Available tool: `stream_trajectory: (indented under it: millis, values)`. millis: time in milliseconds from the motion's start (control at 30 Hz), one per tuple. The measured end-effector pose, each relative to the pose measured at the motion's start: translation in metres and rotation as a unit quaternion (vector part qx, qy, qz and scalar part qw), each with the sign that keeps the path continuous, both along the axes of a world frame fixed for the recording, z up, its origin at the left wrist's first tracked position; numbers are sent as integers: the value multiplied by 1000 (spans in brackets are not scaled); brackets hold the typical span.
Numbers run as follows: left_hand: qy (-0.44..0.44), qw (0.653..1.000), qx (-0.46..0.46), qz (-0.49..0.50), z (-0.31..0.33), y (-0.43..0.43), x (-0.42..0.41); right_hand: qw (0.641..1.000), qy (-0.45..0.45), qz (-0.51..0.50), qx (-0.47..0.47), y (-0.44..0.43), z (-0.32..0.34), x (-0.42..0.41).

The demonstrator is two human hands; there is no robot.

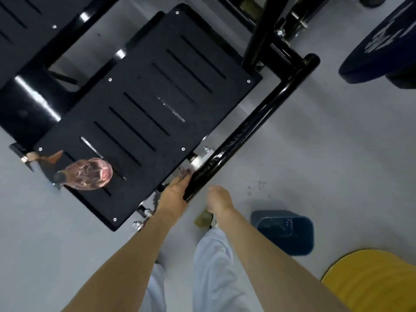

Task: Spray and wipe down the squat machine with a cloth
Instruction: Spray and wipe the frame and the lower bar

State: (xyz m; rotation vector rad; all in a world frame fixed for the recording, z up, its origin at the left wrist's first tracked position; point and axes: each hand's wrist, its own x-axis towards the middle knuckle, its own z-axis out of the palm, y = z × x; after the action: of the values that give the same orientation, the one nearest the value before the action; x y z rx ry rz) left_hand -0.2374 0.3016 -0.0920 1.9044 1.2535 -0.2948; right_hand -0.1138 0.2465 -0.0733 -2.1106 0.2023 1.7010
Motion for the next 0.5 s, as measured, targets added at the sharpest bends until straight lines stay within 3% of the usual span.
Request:
stream_trajectory:
  millis: [133,233,367,433,500]
  values:
    - [98,994,-48,-23,4,-6,-59,997,-2,74,8,-6,9,-24]
    - [172,978,-75,-95,4,-7,-97,993,-15,114,6,-4,13,-38]
    - [172,968,-91,-159,19,0,-103,991,-20,133,-5,0,19,-61]
    - [114,982,-145,-37,35,12,-97,993,-5,120,-13,7,24,-75]
    - [-13,959,-203,198,51,22,-95,997,35,70,-25,17,35,-89]
